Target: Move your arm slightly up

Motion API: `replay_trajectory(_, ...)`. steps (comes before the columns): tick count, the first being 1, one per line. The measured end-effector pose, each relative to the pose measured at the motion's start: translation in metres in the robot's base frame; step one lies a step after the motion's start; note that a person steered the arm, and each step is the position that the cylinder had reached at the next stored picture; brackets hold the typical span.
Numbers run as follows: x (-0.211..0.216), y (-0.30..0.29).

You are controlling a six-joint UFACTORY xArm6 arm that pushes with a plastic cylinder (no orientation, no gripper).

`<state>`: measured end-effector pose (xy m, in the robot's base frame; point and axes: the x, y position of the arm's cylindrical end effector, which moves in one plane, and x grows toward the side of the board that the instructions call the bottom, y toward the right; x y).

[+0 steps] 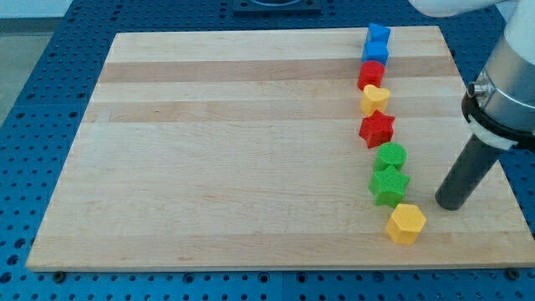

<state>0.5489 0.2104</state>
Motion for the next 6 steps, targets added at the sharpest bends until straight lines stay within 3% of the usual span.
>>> replay_trajectory(6, -0.012, 0.003)
